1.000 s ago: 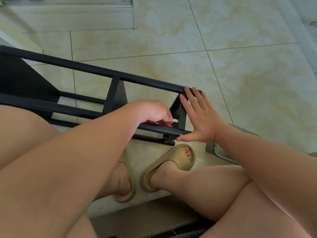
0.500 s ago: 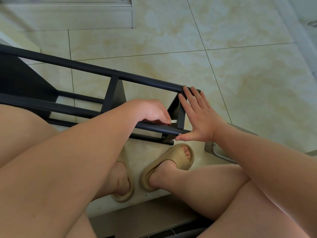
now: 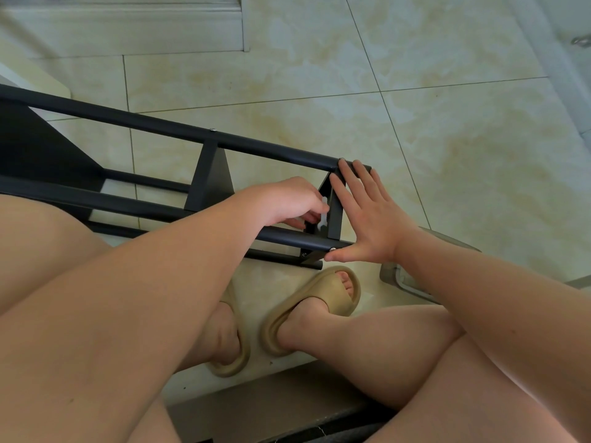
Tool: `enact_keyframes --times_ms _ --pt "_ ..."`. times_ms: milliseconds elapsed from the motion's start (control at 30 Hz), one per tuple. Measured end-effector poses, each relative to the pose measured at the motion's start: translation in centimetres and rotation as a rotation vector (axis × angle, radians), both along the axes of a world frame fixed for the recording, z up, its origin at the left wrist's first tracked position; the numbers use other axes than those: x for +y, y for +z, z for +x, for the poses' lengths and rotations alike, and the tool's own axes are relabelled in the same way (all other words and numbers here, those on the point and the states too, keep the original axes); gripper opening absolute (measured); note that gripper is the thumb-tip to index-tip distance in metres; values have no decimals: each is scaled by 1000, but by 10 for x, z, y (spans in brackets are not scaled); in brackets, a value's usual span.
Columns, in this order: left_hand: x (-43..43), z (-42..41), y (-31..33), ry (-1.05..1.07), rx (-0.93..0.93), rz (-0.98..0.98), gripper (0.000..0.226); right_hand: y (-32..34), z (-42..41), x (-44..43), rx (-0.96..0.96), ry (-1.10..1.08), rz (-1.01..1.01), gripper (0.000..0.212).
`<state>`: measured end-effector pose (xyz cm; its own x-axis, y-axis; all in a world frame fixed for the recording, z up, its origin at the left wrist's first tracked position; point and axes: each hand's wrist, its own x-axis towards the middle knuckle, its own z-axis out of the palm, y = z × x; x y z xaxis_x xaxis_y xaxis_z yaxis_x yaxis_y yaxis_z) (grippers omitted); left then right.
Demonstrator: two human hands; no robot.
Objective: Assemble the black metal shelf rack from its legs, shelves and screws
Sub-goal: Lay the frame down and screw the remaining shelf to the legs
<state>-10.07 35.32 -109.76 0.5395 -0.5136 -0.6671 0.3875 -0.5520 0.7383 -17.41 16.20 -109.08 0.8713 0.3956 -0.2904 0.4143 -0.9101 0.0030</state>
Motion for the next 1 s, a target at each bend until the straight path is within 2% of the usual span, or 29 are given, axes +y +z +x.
enact_keyframes --times_ms 100,233,333,733,1000 --pt "-3 -2 -5 134 65 -50 28 0 0 1 -2 2 6 135" --pt "-1 -2 -10 177 45 -15 13 1 -1 1 -2 2 15 135" --pt "0 -2 -9 213 64 -29 12 1 0 1 -3 2 8 135" --pt "-3 -4 -1 261 105 -44 34 0 0 1 -9 5 3 135" --pt "-2 -4 0 245 116 -50 33 1 0 1 -7 2 11 135"
